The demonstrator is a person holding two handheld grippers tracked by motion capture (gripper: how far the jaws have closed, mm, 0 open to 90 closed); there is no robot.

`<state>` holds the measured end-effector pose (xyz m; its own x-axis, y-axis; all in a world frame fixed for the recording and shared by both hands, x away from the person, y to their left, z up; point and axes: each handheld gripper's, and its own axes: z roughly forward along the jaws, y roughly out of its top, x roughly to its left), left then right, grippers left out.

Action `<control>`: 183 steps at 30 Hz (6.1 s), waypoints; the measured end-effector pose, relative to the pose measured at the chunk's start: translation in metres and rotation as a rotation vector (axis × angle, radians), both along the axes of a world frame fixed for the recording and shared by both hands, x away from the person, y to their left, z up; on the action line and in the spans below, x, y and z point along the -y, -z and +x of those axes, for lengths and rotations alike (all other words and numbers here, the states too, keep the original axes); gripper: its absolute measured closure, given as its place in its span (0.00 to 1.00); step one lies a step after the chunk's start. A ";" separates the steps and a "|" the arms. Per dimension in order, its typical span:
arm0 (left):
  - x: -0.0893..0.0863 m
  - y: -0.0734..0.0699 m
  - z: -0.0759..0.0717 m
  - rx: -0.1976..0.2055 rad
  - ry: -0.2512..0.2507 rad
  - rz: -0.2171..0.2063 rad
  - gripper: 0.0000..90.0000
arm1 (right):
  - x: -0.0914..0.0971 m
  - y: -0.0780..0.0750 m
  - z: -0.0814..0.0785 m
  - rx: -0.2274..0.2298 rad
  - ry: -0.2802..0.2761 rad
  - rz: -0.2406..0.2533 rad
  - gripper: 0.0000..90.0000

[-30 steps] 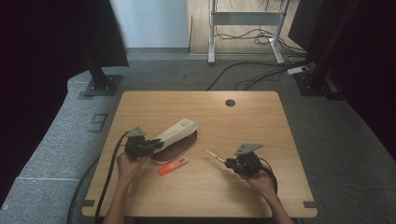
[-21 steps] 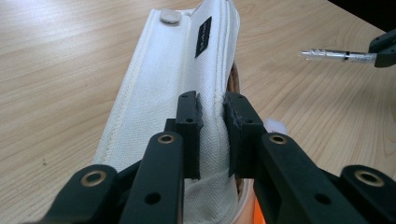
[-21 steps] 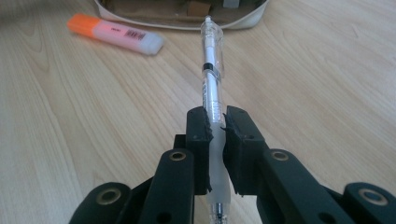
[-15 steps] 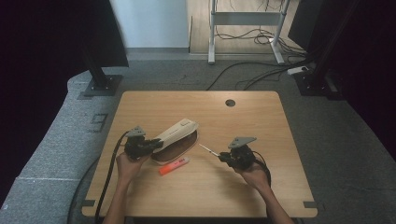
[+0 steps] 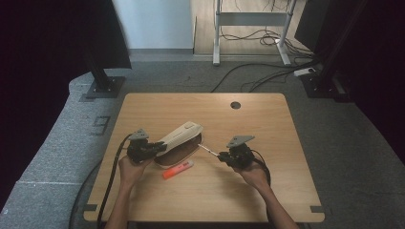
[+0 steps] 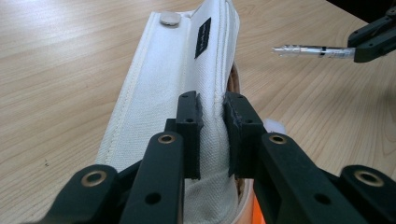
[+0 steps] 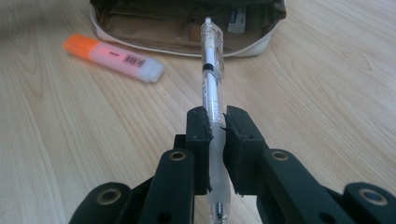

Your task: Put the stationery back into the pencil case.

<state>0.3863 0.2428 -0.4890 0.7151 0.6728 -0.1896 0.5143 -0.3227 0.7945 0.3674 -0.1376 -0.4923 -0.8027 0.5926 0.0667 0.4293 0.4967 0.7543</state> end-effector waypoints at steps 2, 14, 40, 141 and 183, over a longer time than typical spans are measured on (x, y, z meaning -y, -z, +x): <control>0.000 0.000 0.000 0.000 0.000 0.000 0.86 | -0.003 0.000 0.002 0.001 -0.005 -0.003 0.87; 0.000 -0.001 0.000 0.000 0.002 0.002 0.86 | -0.021 0.004 0.015 -0.004 -0.022 -0.023 0.87; -0.001 -0.002 -0.001 0.009 -0.004 -0.014 0.86 | -0.082 0.013 0.039 -0.011 -0.096 -0.087 0.87; -0.004 0.000 0.001 -0.005 -0.003 -0.026 0.85 | -0.093 0.031 0.092 -0.034 0.003 -0.168 0.76; -0.005 0.001 0.001 -0.013 0.003 -0.030 0.85 | -0.123 0.025 0.031 -0.049 -0.228 -0.121 0.43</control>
<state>0.3878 0.2482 -0.4896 0.7145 0.6646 -0.2187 0.5235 -0.3004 0.7973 0.3983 -0.0145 -0.5172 -0.9141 0.4025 0.0486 0.3305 0.6704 0.6644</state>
